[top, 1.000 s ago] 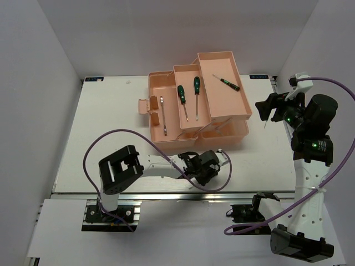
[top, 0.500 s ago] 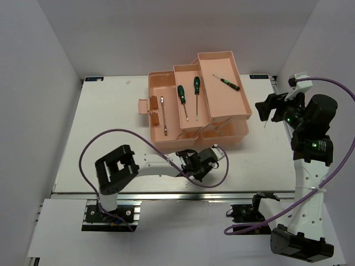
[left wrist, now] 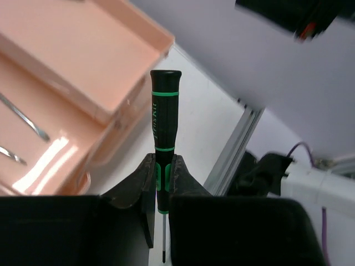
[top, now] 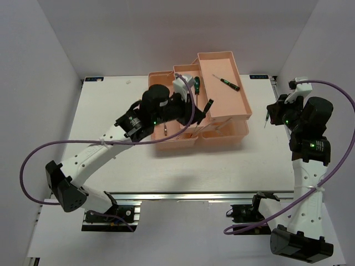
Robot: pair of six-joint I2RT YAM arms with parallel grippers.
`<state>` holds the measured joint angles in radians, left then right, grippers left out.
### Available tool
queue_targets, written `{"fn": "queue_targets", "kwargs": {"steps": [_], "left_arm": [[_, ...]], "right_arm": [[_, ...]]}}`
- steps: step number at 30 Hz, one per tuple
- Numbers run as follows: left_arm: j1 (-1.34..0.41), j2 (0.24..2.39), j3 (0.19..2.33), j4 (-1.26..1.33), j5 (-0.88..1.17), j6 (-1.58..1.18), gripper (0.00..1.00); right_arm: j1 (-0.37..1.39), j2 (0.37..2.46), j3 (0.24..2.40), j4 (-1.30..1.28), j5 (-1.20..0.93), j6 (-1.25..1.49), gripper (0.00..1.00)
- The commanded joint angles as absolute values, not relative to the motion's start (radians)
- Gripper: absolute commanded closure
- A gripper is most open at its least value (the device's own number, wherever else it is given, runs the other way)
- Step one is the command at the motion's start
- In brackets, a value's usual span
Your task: Sort the tools into containers
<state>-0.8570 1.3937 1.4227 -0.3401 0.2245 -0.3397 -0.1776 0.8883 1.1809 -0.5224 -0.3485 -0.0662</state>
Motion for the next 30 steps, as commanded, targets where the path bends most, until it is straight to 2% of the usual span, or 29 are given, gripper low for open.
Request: {"fn": "queue_targets", "kwargs": {"steps": [1, 4, 5, 7, 8, 9, 10, 13, 14, 15, 18, 20, 22, 23, 24, 27, 28, 30], "left_arm": [[-0.795, 1.475, 1.518, -0.241, 0.373, -0.442, 1.0], [-0.758, 1.618, 1.597, -0.102, 0.368, -0.572, 1.0], [-0.75, 1.662, 1.68, -0.089, 0.344, -0.604, 1.0], [-0.741, 1.808, 1.782, -0.081, 0.266, -0.681, 1.0], [-0.738, 1.857, 1.899, -0.107, 0.217, -0.707, 0.98], [-0.733, 1.95, 1.952, -0.142, 0.145, -0.745, 0.93], [-0.732, 1.994, 2.003, -0.164, 0.114, -0.761, 0.76], [-0.729, 2.155, 2.211, -0.248, 0.071, -0.788, 0.55], [-0.727, 2.189, 2.265, -0.277, 0.063, -0.79, 0.44], [-0.726, 2.215, 2.333, -0.32, 0.055, -0.793, 0.42], [-0.715, 2.215, 2.266, -0.261, 0.077, -0.816, 0.4], [-0.712, 2.181, 2.244, -0.235, 0.087, -0.812, 0.38], [-0.707, 2.149, 2.255, -0.21, 0.119, -0.802, 0.59], [-0.707, 2.134, 2.263, -0.216, 0.12, -0.781, 0.74], [-0.707, 2.114, 2.266, -0.225, 0.115, -0.764, 1.0], [-0.706, 1.964, 2.173, -0.252, 0.071, -0.651, 1.0], [-0.704, 1.909, 2.052, -0.258, 0.052, -0.622, 0.97], [-0.692, 1.714, 1.885, -0.247, -0.006, -0.546, 0.74]], "right_arm": [[-0.183, 0.893, 1.178, -0.46, -0.307, -0.04, 0.97], [-0.183, 0.899, 1.149, -0.425, -0.278, -0.025, 0.75], [-0.184, 0.903, 1.143, -0.419, -0.267, -0.02, 0.6], [-0.184, 0.922, 1.134, -0.407, -0.224, -0.014, 0.54], [-0.184, 0.926, 1.128, -0.403, -0.212, -0.012, 0.51], [-0.184, 0.937, 1.121, -0.397, -0.186, -0.011, 0.5], [-0.184, 0.942, 1.117, -0.387, -0.178, -0.011, 0.48], [-0.186, 0.95, 1.089, -0.365, -0.138, -0.017, 0.44], [-0.186, 0.951, 1.083, -0.354, -0.126, -0.017, 0.41], [-0.187, 0.959, 1.071, -0.35, -0.094, -0.012, 0.36], [-0.19, 0.98, 1.042, -0.327, -0.034, -0.008, 0.23], [-0.198, 1.015, 1.025, -0.305, -0.031, -0.008, 0.23], [-0.21, 1.051, 1.005, -0.288, -0.034, 0.023, 0.27], [-0.215, 1.098, 1.0, -0.281, -0.037, 0.029, 0.32], [-0.222, 1.126, 0.999, -0.262, -0.04, 0.031, 0.33], [-0.265, 1.258, 1.003, -0.232, -0.074, 0.037, 0.36], [-0.287, 1.299, 1.02, -0.219, -0.078, 0.035, 0.36], [-0.31, 1.423, 1.048, -0.207, -0.115, 0.023, 0.32]]}}
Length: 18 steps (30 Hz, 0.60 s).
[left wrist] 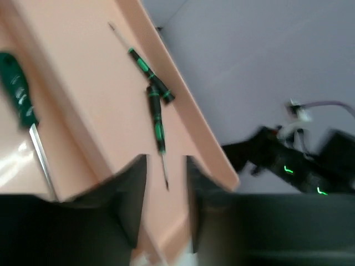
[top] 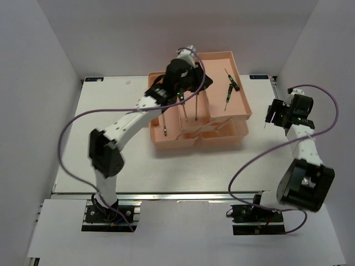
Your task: Sort the tools into containers
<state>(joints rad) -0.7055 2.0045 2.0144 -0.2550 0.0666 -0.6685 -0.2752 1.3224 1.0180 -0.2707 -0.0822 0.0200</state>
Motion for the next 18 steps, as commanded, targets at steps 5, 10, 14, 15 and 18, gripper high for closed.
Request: {"fn": "queue_targets", "kwargs": {"steps": [5, 10, 14, 15, 18], "left_arm": [[-0.635, 1.324, 1.316, -0.286, -0.123, -0.483, 0.27], [-0.614, 1.09, 1.083, -0.465, -0.222, -0.524, 0.23], [-0.612, 0.988, 0.944, -0.466, -0.268, -0.667, 0.22], [-0.612, 0.979, 0.912, -0.459, -0.271, -0.687, 0.22], [-0.612, 0.976, 0.896, -0.446, -0.285, -0.735, 0.22]], "right_arm": [[-0.333, 1.697, 1.187, -0.16, -0.207, -0.122, 0.21], [-0.327, 1.888, 1.366, -0.155, -0.164, -0.17, 0.22], [-0.311, 2.032, 1.52, -0.187, -0.112, -0.163, 0.26], [-0.305, 2.054, 1.572, -0.192, -0.101, -0.161, 0.26], [-0.298, 2.144, 1.646, -0.212, -0.051, -0.147, 0.3]]}}
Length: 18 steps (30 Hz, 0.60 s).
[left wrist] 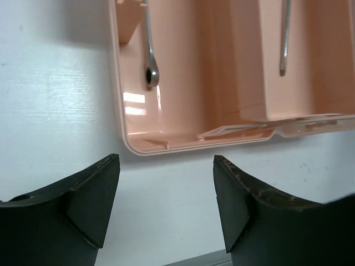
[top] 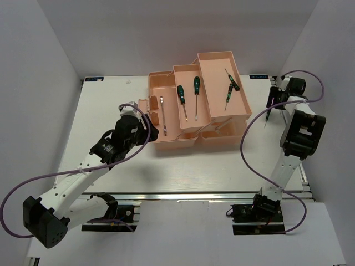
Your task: Sort the tools into containers
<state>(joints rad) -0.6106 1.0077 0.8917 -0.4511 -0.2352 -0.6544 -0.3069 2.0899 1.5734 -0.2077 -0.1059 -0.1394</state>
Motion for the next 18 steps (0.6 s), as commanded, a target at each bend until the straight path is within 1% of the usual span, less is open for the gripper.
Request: {"fn": "queue_targets", "kwargs": {"steps": [1, 5, 9, 12, 13, 15, 16, 18], "left_arm": [[-0.612, 0.982, 0.905, -0.451, -0.29, -0.739, 0.22], [-0.612, 1.011, 0.943, -0.495, -0.314, -0.732, 0.22], [-0.614, 1.003, 0.957, -0.515, -0.337, -0.724, 0.22], [-0.612, 0.982, 0.945, -0.514, -0.344, -0.73, 0.22], [-0.612, 0.977, 0.94, -0.514, -0.344, -0.732, 0.22], [-0.612, 0.966, 0.931, -0.512, -0.344, -0.739, 0.22], [-0.612, 0.956, 0.93, -0.512, -0.345, -0.739, 0.22], [-0.612, 0.947, 0.928, -0.517, -0.347, -0.735, 0.22]], "right_arm": [[-0.299, 2.169, 1.695, -0.221, -0.049, -0.146, 0.32], [-0.29, 2.236, 1.747, -0.258, -0.061, -0.141, 0.36], [-0.276, 2.223, 1.712, -0.264, -0.069, -0.13, 0.37], [-0.275, 2.207, 1.674, -0.265, -0.054, -0.123, 0.4], [-0.275, 2.204, 1.664, -0.267, -0.051, -0.12, 0.44], [-0.275, 2.194, 1.631, -0.27, -0.046, -0.111, 0.48], [-0.275, 2.189, 1.618, -0.271, -0.048, -0.107, 0.53], [-0.275, 2.177, 1.579, -0.273, -0.052, -0.1, 0.56]]}}
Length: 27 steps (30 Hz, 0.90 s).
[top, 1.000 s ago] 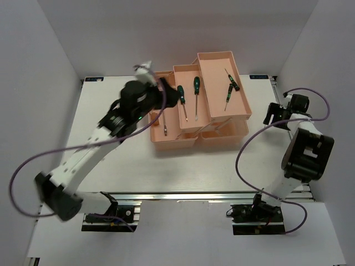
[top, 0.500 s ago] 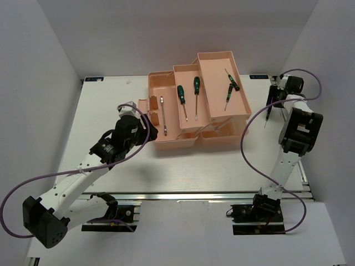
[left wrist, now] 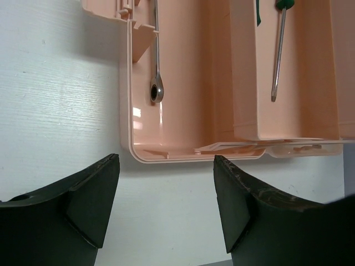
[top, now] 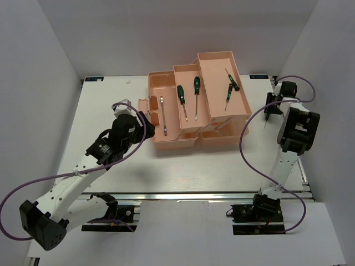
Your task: Sort the tools into containers
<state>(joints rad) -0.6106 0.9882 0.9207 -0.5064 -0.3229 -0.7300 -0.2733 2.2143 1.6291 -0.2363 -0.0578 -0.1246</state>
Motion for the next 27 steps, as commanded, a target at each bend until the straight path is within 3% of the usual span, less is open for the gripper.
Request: {"fn": "queue_targets", "kwargs": {"steps": [1, 3, 8, 18, 27], "left_arm": [[-0.612, 0.94, 0.933, -0.528, -0.348, -0.729, 0.22], [-0.612, 0.937, 0.948, -0.541, -0.35, -0.724, 0.22], [-0.612, 0.908, 0.948, -0.563, -0.353, -0.727, 0.22], [-0.612, 0.848, 0.896, -0.56, -0.356, -0.779, 0.22], [-0.612, 0.884, 0.862, -0.572, -0.351, -0.805, 0.21]], "right_arm": [[-0.275, 2.172, 1.571, -0.273, -0.055, -0.098, 0.6], [-0.275, 2.171, 1.554, -0.27, -0.057, -0.101, 0.65], [-0.275, 2.16, 1.554, -0.287, -0.113, -0.117, 1.0], [-0.279, 2.004, 1.638, -0.344, -0.38, -0.048, 1.0], [-0.227, 1.724, 1.678, -0.143, -0.443, 0.02, 1.0]]}}
